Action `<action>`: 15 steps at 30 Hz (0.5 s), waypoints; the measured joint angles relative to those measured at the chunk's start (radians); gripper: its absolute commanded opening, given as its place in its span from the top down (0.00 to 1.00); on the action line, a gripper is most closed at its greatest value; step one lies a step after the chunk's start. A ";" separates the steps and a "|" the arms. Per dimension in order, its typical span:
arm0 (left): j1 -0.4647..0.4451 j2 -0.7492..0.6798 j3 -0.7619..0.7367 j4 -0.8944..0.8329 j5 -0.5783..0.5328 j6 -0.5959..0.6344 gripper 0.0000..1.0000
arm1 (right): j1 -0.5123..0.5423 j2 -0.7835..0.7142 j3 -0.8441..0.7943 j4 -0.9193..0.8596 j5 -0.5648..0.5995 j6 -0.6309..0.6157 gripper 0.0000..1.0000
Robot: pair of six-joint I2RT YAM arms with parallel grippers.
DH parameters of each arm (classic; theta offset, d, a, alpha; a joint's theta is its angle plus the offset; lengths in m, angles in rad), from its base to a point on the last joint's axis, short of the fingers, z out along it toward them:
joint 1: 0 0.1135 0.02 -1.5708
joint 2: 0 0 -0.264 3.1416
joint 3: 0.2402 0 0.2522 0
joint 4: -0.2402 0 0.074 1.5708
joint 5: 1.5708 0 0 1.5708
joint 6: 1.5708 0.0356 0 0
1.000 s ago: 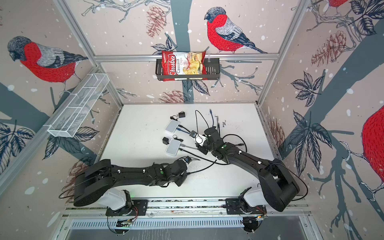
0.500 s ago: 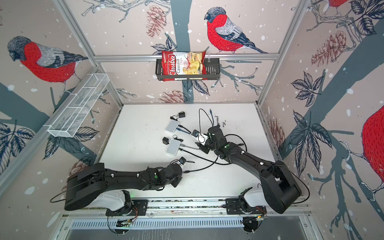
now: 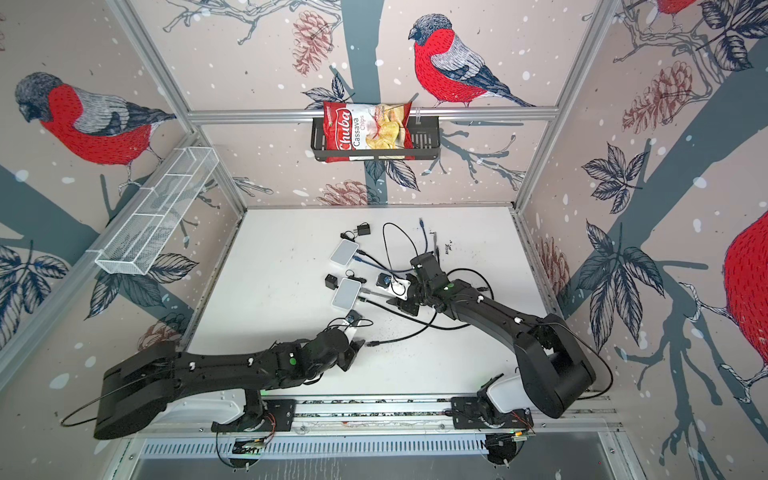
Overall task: Insert the plug into the switch port
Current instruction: 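Open both grippers and draw them back from the switch, then close the right gripper on the loose black ethernet plug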
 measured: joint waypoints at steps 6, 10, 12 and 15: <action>0.041 -0.196 -0.063 0.014 -0.095 -0.114 0.21 | 0.094 0.054 0.040 -0.116 0.021 -0.029 0.61; 0.120 -0.283 -0.074 -0.009 -0.109 -0.201 0.18 | 0.145 0.090 0.061 -0.171 0.035 -0.041 0.61; 0.151 -0.317 -0.079 -0.040 -0.109 -0.235 0.17 | 0.170 0.108 0.062 -0.186 0.040 -0.051 0.61; 0.163 -0.351 -0.079 -0.066 -0.107 -0.261 0.16 | 0.196 0.132 0.062 -0.207 0.044 -0.054 0.61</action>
